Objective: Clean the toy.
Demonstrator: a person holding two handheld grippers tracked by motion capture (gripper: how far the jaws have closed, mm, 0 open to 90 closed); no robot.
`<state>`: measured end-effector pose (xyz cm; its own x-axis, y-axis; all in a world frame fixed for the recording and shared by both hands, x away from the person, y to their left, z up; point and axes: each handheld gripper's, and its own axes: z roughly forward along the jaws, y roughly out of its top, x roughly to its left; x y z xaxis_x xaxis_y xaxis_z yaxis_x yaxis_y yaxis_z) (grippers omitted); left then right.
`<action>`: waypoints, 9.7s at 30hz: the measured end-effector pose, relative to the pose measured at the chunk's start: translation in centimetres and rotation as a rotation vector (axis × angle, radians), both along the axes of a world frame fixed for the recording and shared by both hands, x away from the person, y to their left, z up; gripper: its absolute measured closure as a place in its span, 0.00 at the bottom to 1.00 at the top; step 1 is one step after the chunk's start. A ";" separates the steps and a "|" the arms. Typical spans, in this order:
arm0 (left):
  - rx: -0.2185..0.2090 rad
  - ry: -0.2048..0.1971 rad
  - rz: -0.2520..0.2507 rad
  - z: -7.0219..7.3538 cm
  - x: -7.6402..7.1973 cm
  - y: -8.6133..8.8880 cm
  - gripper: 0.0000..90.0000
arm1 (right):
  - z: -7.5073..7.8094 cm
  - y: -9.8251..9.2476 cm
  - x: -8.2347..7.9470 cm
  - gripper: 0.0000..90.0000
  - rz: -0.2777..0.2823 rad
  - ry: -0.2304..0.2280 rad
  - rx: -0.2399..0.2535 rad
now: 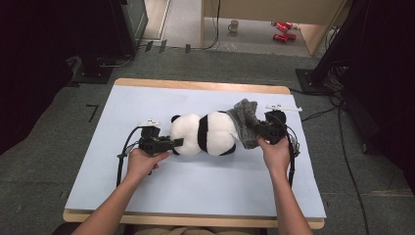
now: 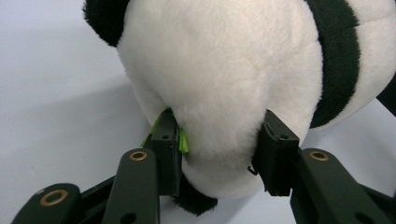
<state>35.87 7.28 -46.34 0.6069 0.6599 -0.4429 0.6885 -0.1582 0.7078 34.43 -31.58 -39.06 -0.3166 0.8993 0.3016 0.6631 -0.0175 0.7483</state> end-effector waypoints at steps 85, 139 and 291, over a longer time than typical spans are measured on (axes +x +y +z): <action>0.006 -0.012 0.015 0.3 1.0 0.3 0.62 | -1.8 0.6 0.0 0.84 0.005 0.051 -0.057; 0.030 -0.165 -0.063 -1.6 0.2 -0.9 0.46 | -0.3 3.8 1.9 0.84 0.099 -0.011 -0.012; 0.111 -0.227 -0.142 1.5 -1.3 1.1 0.47 | -1.9 2.7 -0.1 0.83 0.140 -0.018 0.003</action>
